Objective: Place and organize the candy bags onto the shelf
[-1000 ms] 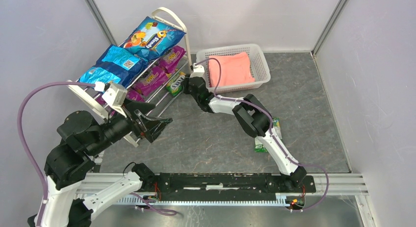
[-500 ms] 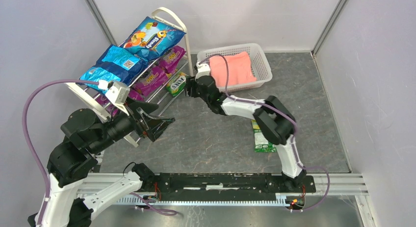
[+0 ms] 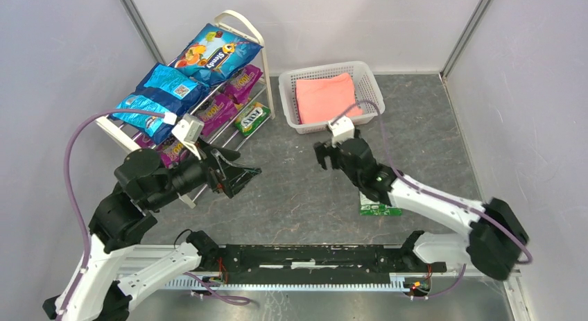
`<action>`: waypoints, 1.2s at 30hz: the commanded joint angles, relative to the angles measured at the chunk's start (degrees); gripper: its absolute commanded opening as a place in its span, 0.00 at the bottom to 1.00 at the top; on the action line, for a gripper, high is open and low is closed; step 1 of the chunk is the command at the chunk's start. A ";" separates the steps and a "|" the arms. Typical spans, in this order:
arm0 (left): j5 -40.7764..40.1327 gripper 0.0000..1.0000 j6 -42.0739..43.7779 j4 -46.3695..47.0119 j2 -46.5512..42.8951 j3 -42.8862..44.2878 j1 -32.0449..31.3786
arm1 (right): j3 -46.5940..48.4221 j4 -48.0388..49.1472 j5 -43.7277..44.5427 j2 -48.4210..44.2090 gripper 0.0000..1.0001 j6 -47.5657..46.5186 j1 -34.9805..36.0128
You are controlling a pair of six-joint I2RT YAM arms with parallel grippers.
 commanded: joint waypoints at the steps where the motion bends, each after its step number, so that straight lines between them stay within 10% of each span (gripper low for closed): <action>1: 2.71 1.00 -3.21 6.19 0.24 -3.07 0.01 | -8.79 -10.70 11.01 -12.08 0.98 -2.30 -0.67; 4: 4.85 1.00 -4.07 9.28 1.37 -4.76 -0.09 | -13.99 -14.40 12.26 -19.81 0.98 5.31 -5.55; 16: 5.94 1.00 -5.59 11.14 1.74 -6.87 -0.06 | -25.28 -18.61 -35.18 -19.54 0.98 19.22 -50.69; 29: 6.63 1.00 -6.48 11.92 2.85 -9.33 -0.08 | -29.82 -11.73 -42.47 -18.57 0.98 19.48 -50.47; 36: 6.72 1.00 -7.20 12.12 4.16 -11.27 -0.08 | -25.33 -5.56 -40.13 -12.57 0.98 21.98 -37.09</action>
